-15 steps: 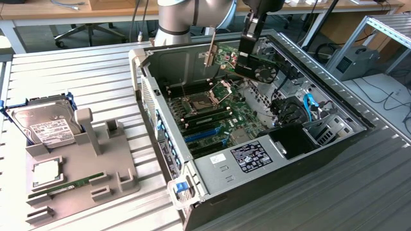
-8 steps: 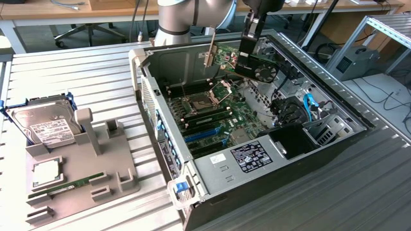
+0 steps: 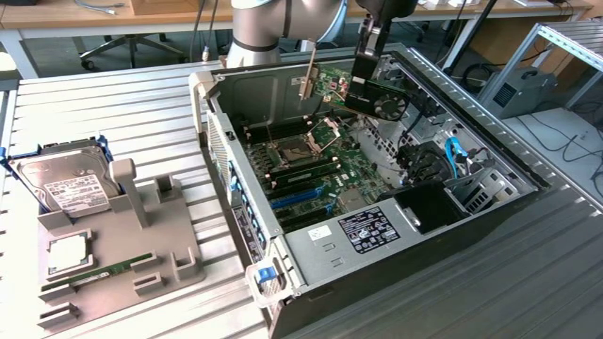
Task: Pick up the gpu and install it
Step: 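Insert the gpu into the slot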
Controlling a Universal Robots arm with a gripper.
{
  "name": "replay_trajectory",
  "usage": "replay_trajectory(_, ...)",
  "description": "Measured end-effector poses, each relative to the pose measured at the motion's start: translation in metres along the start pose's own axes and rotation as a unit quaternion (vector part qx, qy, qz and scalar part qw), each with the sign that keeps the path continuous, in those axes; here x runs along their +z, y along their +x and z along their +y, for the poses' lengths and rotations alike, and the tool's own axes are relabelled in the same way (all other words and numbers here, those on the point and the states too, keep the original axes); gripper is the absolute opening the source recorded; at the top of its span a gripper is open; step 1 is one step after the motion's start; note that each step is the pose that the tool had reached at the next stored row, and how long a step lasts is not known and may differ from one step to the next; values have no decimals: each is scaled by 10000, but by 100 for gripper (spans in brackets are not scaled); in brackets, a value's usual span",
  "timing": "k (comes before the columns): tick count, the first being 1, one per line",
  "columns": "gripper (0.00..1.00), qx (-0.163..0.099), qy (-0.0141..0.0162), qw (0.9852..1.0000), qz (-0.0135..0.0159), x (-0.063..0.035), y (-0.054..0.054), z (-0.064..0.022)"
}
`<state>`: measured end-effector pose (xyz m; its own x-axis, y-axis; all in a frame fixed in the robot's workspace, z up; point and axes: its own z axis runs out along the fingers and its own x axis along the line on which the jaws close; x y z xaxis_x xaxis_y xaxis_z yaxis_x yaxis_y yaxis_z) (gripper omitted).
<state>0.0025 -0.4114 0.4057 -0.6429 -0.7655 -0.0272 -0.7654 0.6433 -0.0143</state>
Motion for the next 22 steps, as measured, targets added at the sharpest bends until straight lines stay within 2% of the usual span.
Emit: replay_trajectory(22, 27, -348, -9, 9994, -5, 0, 0, 0)
